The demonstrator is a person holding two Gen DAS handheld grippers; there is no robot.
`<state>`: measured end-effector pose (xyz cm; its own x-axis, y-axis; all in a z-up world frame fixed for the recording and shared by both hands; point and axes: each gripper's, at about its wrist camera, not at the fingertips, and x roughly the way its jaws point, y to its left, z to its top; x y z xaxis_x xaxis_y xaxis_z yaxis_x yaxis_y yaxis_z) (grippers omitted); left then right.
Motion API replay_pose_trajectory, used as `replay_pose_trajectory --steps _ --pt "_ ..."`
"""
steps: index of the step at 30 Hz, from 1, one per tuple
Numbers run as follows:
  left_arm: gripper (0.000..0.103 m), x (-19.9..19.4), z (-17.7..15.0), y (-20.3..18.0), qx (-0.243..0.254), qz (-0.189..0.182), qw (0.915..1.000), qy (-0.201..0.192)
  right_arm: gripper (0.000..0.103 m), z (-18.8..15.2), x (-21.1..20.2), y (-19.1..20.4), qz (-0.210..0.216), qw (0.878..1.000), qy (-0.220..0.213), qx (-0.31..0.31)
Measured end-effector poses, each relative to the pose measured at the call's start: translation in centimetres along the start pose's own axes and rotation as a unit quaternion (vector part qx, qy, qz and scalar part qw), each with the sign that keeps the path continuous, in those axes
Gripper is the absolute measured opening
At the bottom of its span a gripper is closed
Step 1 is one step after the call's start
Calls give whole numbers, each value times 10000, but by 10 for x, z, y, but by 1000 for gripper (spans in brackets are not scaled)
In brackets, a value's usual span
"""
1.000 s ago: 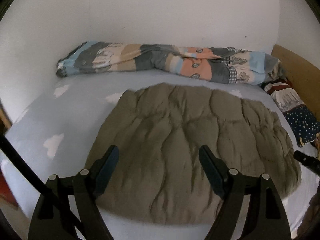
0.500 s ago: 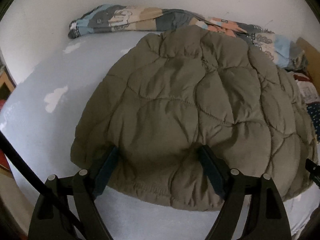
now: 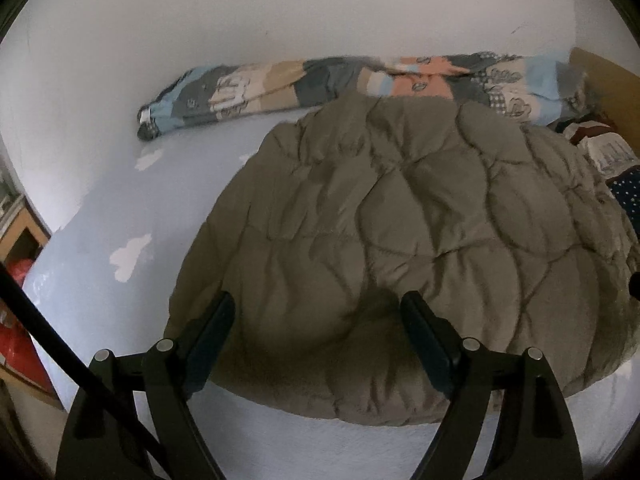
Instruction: Fold large clothes
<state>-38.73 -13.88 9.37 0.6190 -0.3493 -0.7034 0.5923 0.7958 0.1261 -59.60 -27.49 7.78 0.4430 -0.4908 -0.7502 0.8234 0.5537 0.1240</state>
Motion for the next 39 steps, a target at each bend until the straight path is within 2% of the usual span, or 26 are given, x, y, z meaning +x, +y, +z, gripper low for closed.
replay_pose_trajectory --steps 3,8,12,17,22,27,33,39 --pt "84 -8 1 -7 151 0 9997 -182 84 -3 -11 15 114 9991 -246 -324" --pt "84 -21 4 -16 415 54 9977 -530 84 -6 -12 31 240 9976 -289 -587" --pt "84 -24 5 -21 610 78 9959 -660 84 -5 -12 39 269 9967 -314 -696" --pt "84 -25 5 -26 688 57 9953 -673 84 -8 -1 38 212 9973 -101 -697" --pt "84 -25 5 -28 718 70 9950 -695 84 -12 19 36 175 9973 307 -643" --pt "84 -28 3 -26 720 96 9945 -752 86 -14 27 38 121 9969 372 -688" --pt "84 -31 1 -27 730 123 9942 -783 86 -17 19 37 133 9973 292 -653" --pt "84 -37 2 -25 674 131 9939 -866 86 -18 -4 38 133 9969 -94 -769"
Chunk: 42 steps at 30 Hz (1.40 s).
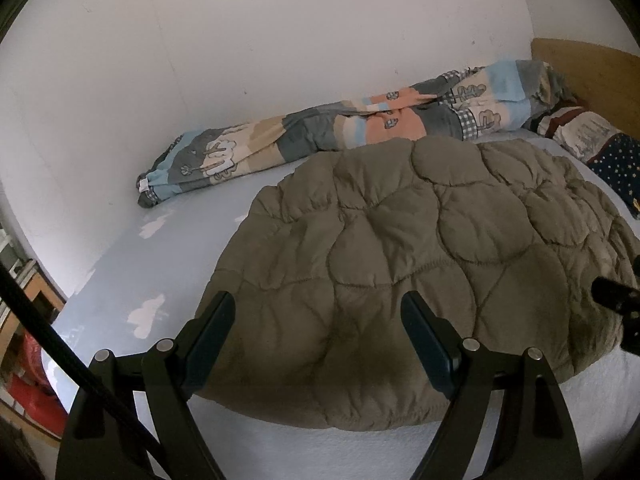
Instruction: Fold large clothes
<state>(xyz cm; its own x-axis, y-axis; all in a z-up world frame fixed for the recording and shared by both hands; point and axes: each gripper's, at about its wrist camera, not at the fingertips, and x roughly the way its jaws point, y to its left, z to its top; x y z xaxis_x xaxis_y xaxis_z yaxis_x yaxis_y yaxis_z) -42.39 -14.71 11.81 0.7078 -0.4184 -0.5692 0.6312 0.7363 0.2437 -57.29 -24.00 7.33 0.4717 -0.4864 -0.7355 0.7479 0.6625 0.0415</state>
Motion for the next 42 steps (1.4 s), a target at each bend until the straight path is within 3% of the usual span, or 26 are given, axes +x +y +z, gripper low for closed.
replay_pose_trajectory --steps 5,30,36,42 --pt "84 -1 0 -1 15 13 10000 -9 86 3 -18 1 19 9994 -337 -2" --pt "84 -12 1 0 -48 -127 9998 -143 86 6 -36 -4 -45 9976 -696 50" --pt "84 -40 5 16 -323 -319 9978 -493 86 -6 -70 -7 -120 9939 -1089 109" --pt "86 -85 -16 28 -542 -667 9934 -760 86 -31 -116 -9 -162 9875 -1567 22"
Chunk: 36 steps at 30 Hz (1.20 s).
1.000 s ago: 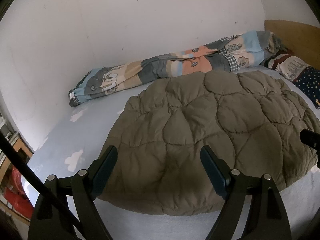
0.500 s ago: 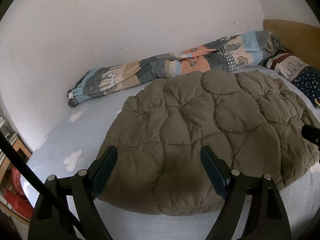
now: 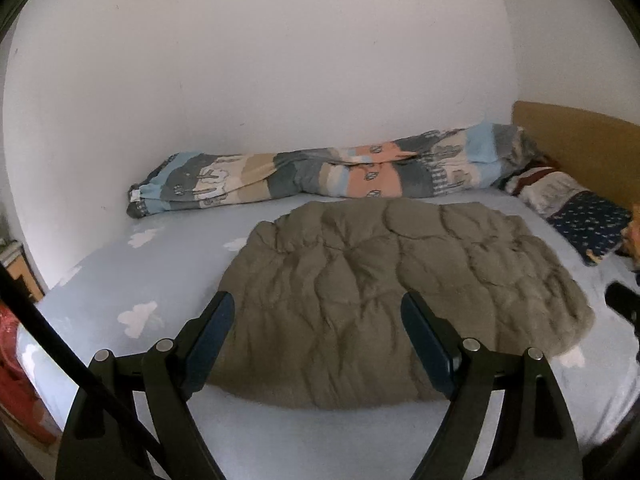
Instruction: Fold large clothes
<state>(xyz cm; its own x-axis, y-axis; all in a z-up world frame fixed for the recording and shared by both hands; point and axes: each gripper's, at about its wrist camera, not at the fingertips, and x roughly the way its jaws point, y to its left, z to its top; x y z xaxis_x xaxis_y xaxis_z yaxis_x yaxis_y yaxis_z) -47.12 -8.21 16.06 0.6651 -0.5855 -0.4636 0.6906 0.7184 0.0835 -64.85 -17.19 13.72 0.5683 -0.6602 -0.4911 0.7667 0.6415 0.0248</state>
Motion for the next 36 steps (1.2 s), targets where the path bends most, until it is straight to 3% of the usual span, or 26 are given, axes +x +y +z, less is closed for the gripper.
replay_pose_trajectory --steps 12,17,24,27,31,36 --pt "91 -71 -21 -2 27 -362 9989 -307 86 -25 -76 -16 -72 9983 -575 26" --pt "93 -90 -17 -8 220 -175 9989 -372 86 -30 -89 -18 -148 9976 -670 67" --pt "98 -124 12 3 -31 -21 9989 -458 86 -19 -105 -12 -98 9964 -845 67" --pt "98 -135 25 8 -149 140 9985 -506 87 -6 -117 -10 51 9950 -982 178" --pt "98 -150 36 15 -195 627 9968 -446 87 17 -128 -4 225 9949 -965 209" --pt "98 -169 44 24 -410 554 9959 -591 88 33 -142 -1 565 9930 -979 337"
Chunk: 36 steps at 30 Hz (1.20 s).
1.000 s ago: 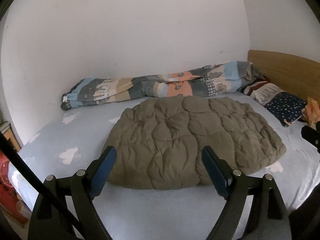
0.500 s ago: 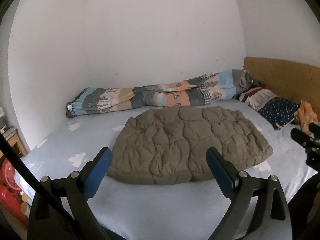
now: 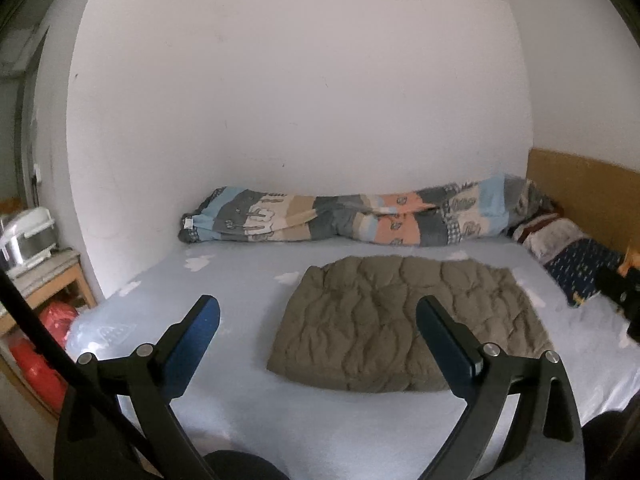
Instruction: Fold large clothes
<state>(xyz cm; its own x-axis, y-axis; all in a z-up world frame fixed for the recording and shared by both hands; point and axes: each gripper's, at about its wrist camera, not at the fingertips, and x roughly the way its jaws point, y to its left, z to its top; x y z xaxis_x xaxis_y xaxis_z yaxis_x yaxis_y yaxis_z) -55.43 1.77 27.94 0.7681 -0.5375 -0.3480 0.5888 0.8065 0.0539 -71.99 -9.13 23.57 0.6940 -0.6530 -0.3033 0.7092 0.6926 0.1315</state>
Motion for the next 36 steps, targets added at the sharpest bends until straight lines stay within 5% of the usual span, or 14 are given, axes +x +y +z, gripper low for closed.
replay_pose_trajectory --steps 7,13,17,24,36 --pt "98 -7 20 6 -47 -42 10000 -48 90 15 -22 9 247 9997 -5 -37" --pt "98 18 6 23 -475 -1100 9916 481 92 13 -25 22 284 9992 66 -286" --pt "98 35 -4 30 -322 -393 9962 702 92 2 -11 31 325 9981 394 -345" --pt "98 42 -11 31 -141 149 9978 635 92 -14 -5 55 475 9947 532 -741" --pt "98 55 -23 10 270 61 9959 857 92 -24 0 60 549 9926 686 -838"
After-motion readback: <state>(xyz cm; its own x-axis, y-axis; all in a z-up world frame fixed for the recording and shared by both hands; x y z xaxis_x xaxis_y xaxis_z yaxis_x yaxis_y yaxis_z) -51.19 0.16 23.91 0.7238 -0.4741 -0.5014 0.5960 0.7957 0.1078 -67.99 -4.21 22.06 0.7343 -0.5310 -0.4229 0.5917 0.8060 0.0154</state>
